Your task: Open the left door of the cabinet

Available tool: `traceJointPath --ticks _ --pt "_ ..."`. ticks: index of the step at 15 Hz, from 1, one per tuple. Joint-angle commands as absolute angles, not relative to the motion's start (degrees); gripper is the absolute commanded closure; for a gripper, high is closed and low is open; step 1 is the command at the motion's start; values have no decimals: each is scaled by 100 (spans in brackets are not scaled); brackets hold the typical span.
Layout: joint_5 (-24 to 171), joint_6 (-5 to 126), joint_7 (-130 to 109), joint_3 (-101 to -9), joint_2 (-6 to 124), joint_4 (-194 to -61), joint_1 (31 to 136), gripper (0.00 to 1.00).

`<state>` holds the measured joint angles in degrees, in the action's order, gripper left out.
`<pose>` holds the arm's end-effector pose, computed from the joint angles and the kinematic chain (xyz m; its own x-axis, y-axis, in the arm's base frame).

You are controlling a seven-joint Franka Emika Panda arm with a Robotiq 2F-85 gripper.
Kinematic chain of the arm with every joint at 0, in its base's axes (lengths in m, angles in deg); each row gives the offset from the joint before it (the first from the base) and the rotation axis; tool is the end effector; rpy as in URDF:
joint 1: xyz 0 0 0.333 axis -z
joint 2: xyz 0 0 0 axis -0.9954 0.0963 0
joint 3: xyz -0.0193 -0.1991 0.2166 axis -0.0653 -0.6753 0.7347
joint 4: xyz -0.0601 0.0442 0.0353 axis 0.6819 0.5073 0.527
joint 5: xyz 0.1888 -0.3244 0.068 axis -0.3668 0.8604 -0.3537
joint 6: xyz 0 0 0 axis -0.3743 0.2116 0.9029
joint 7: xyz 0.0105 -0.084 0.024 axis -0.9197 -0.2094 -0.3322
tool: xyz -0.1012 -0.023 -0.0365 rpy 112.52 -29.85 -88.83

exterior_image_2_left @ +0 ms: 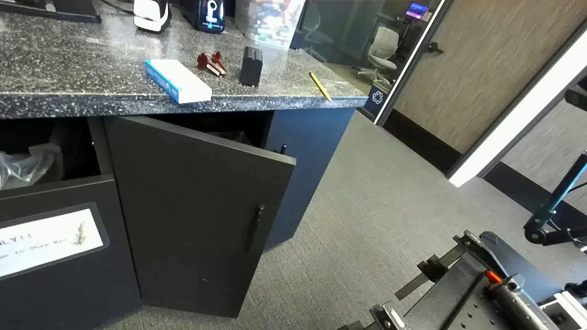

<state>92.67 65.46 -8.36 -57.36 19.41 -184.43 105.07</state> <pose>0.3747 -0.1918 0.3979 0.9314 -0.2819 0.2303 -0.3342 -0.9130 0.2341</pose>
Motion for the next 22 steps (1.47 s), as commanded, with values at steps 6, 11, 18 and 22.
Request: traceJointPath --ticks 6,11,18,22 --pt "9181 6122 -369 -5183 2349 -17884 9982 0" --pt "9239 6501 -22 -4798 3715 -17285 9343 0" --pt "9375 7919 -26 -5171 6308 -16154 8765 0" --pt "9163 8348 -48 -5579 7523 -15253 8307 0"
